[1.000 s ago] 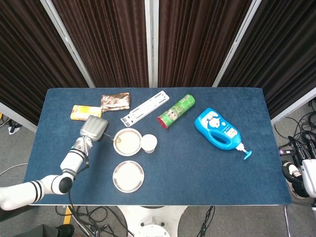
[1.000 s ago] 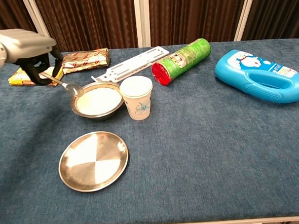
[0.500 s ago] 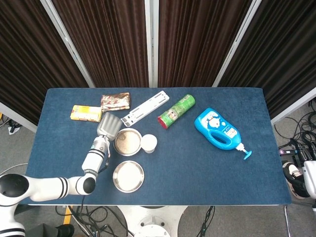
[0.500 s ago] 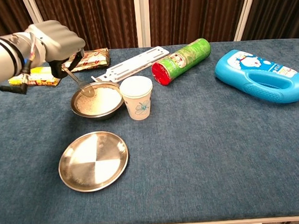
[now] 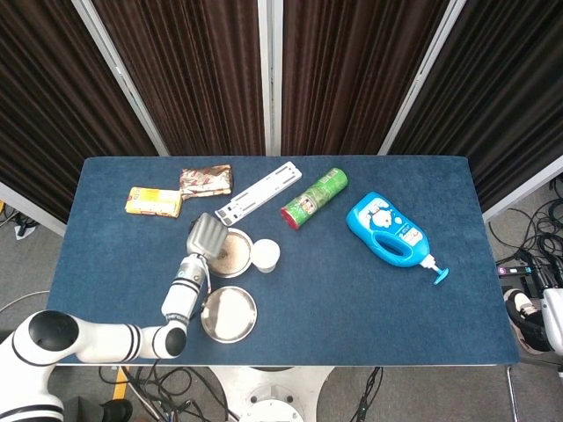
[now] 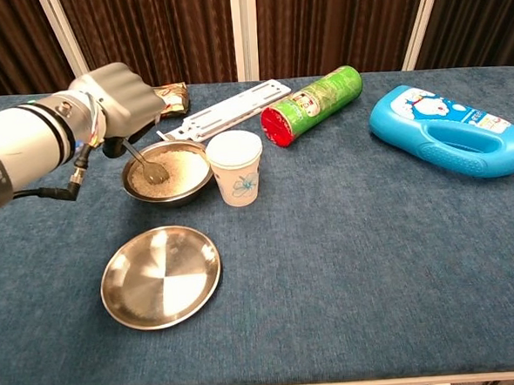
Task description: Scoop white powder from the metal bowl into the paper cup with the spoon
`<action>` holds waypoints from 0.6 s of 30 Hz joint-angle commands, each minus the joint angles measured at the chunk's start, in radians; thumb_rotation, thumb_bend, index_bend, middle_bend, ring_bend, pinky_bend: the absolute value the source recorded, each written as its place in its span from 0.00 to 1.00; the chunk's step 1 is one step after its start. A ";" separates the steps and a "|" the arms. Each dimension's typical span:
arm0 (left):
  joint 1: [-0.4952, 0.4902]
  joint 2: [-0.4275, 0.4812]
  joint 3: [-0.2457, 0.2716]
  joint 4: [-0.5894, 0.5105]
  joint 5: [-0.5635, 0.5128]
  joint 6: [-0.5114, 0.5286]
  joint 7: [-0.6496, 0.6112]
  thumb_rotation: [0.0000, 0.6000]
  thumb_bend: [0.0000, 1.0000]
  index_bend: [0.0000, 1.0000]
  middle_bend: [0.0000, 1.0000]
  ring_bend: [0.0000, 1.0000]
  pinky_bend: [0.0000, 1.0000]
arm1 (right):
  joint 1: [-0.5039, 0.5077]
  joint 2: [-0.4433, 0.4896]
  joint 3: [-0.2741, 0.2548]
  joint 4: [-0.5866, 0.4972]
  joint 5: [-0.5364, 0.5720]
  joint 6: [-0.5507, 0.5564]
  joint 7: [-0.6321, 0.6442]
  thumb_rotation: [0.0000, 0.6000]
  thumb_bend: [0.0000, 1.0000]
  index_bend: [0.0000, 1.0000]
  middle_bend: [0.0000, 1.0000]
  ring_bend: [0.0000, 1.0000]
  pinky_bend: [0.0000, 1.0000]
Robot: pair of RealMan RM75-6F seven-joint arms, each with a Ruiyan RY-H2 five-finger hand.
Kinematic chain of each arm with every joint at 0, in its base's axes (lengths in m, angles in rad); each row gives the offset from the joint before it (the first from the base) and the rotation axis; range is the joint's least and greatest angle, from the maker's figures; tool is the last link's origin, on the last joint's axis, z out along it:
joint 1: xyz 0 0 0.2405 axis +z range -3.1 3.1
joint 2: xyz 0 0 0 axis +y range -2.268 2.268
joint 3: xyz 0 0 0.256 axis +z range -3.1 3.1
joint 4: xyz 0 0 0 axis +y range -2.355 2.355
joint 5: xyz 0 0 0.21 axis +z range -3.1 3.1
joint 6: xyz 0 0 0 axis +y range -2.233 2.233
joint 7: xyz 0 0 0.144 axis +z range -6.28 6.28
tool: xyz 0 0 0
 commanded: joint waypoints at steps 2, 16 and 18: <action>-0.003 -0.001 -0.010 -0.017 -0.011 -0.011 -0.006 1.00 0.51 0.64 0.96 0.92 1.00 | -0.002 0.000 -0.001 0.003 0.001 0.000 0.004 1.00 0.24 0.04 0.18 0.00 0.00; 0.018 0.077 -0.070 -0.079 -0.063 -0.108 -0.178 1.00 0.51 0.64 0.96 0.91 1.00 | -0.007 -0.004 -0.003 0.011 -0.002 0.005 0.013 1.00 0.24 0.04 0.18 0.00 0.00; 0.026 0.094 -0.080 -0.088 -0.073 -0.129 -0.218 1.00 0.51 0.64 0.96 0.91 1.00 | -0.008 -0.004 -0.002 0.011 -0.001 0.006 0.014 1.00 0.24 0.04 0.18 0.00 0.00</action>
